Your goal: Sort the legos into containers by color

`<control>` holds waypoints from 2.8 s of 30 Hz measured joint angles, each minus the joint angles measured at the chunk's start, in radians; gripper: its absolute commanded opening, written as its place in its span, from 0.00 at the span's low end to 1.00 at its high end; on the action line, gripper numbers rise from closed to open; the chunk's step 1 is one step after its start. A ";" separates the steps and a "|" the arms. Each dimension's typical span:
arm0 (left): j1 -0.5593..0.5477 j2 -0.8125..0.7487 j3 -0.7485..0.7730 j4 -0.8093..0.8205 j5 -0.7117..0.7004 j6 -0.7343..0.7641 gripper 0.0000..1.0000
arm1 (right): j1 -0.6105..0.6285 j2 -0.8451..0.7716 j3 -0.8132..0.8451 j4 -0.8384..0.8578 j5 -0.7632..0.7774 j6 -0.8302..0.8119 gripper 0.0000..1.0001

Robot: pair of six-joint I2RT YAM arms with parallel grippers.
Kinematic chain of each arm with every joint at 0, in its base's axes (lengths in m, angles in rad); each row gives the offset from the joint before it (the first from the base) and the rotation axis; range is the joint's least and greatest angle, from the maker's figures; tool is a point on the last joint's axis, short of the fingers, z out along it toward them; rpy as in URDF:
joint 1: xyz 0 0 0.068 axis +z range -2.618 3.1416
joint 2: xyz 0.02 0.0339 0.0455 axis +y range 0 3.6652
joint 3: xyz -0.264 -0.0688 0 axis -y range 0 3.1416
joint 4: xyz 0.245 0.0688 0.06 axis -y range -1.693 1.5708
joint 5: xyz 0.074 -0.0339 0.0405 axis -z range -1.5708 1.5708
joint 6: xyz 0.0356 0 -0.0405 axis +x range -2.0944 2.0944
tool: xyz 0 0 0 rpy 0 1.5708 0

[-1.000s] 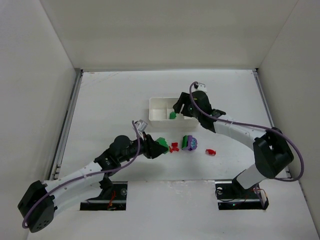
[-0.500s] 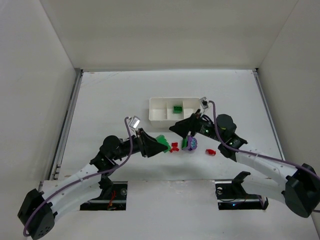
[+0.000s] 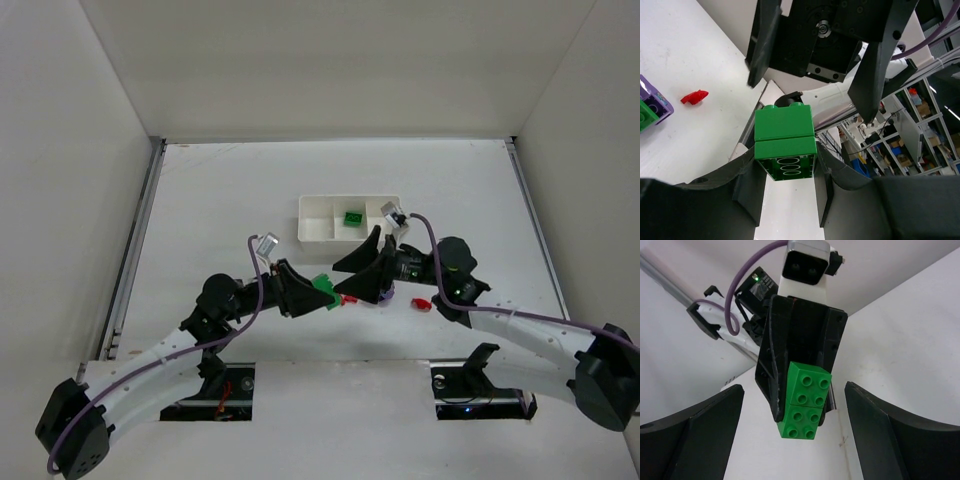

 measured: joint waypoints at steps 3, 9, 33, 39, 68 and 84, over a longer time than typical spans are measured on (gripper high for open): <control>-0.005 0.004 0.000 0.007 0.003 -0.002 0.22 | 0.011 0.039 0.002 0.001 -0.011 0.004 0.86; -0.033 0.013 0.000 0.008 0.007 -0.001 0.22 | 0.032 0.107 0.026 0.000 -0.015 0.010 0.74; -0.034 0.021 0.000 0.006 0.003 0.003 0.21 | 0.030 0.138 0.049 0.015 -0.022 0.034 0.38; -0.014 0.018 -0.002 0.005 -0.020 0.006 0.19 | -0.017 0.138 0.048 0.016 -0.043 0.052 0.38; 0.161 -0.002 -0.058 0.014 -0.095 0.005 0.20 | -0.210 0.385 0.198 -0.109 0.250 0.013 0.36; 0.132 0.152 -0.058 0.150 -0.367 -0.009 0.21 | -0.283 0.556 0.318 -0.332 0.593 -0.064 0.75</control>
